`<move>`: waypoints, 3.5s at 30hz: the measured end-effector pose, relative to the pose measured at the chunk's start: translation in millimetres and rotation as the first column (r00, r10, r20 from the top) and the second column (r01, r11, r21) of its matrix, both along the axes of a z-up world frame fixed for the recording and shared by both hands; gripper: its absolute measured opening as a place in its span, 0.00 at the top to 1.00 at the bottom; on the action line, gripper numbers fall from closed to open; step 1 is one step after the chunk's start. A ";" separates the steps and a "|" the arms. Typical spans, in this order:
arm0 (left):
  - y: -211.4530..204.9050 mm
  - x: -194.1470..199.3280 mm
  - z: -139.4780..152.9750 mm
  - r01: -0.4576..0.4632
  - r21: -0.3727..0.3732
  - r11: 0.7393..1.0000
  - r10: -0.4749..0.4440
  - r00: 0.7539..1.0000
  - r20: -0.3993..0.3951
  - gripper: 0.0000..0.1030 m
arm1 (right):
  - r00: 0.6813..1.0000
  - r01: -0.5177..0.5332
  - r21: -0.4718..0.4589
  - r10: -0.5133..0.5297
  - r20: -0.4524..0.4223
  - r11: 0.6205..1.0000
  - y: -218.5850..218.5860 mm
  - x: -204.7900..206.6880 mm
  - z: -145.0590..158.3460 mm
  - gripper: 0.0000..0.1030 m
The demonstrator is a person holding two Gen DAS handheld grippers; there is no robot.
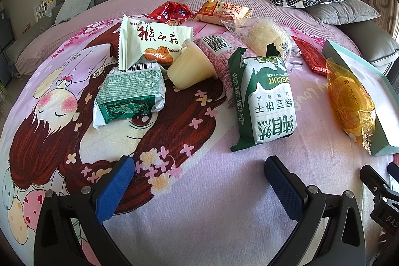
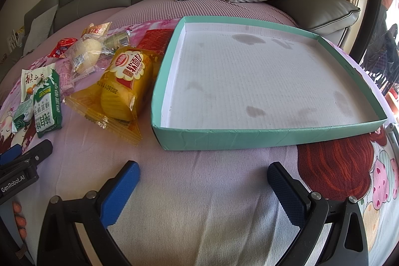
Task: Organize snacks
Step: 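Grasp the green-white biscuit carton with left tool while right tool grasps yellow bread bag, then carry both snacks over the teal tray and open both tools to release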
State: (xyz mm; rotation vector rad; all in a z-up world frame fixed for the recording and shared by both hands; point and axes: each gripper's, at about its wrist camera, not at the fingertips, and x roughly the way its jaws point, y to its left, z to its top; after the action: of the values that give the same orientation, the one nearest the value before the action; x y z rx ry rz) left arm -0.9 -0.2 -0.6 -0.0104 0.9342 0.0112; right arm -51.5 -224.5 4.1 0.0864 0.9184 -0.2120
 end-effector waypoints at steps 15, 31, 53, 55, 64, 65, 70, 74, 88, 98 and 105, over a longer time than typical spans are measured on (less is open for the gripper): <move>3.2 -4.4 52.3 0.053 -0.057 0.997 -0.052 0.998 0.020 0.00 | 0.988 -0.103 0.045 0.097 0.122 0.994 6.3 -13.2 55.7 0.00; -31.8 69.7 92.4 0.184 -0.062 0.981 -0.194 0.953 -0.234 0.02 | 0.956 -0.190 0.165 0.221 -0.193 0.968 30.6 83.9 89.4 0.23; -37.0 105.3 35.0 0.068 -0.206 0.976 -0.153 0.888 -0.433 0.56 | 0.917 -0.172 0.171 0.221 -0.331 0.970 48.2 117.9 40.7 0.58; -36.6 105.1 32.5 0.063 -0.213 0.975 -0.152 0.890 -0.431 0.57 | 0.919 -0.185 0.159 0.228 -0.323 0.970 50.6 116.8 44.3 0.60; -29.7 89.4 56.0 0.076 -0.221 0.972 -0.162 0.901 -0.403 0.60 | 0.931 -0.205 0.154 0.241 -0.272 0.967 46.2 101.8 74.4 0.61; -30.4 87.7 61.2 0.079 -0.220 0.972 -0.163 0.904 -0.395 0.60 | 0.934 -0.202 0.150 0.237 -0.267 0.968 43.8 100.2 78.9 0.61; -43.6 87.6 88.9 0.107 -0.224 0.969 -0.184 0.915 -0.360 0.60 | 0.946 -0.166 0.143 0.198 -0.257 0.976 19.3 95.8 94.0 0.61; -74.8 91.5 99.3 0.154 -0.239 0.959 -0.232 0.909 -0.346 0.60 | 0.952 -0.105 0.114 0.133 -0.274 0.988 -16.8 93.7 91.8 0.61; -222.6 103.2 76.8 0.350 -0.249 0.903 -0.421 0.835 -0.355 0.60 | 0.929 0.159 0.047 -0.134 -0.345 0.986 -160.8 85.5 62.0 0.61; -265.3 107.1 41.0 0.371 -0.258 0.892 -0.448 0.801 -0.396 0.60 | 0.917 0.199 0.044 -0.170 -0.362 0.979 -190.0 79.8 54.7 0.61; -266.5 107.8 33.5 0.356 -0.269 0.895 -0.440 0.808 -0.392 0.60 | 0.915 0.199 0.020 -0.178 -0.363 0.980 -187.1 83.6 51.2 0.61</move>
State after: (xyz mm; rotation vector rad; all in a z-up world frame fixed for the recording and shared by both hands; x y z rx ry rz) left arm 106.9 -266.7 32.9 0.0202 1.3820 -0.4881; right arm 32.1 -411.6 55.3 0.1937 1.2847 -0.3908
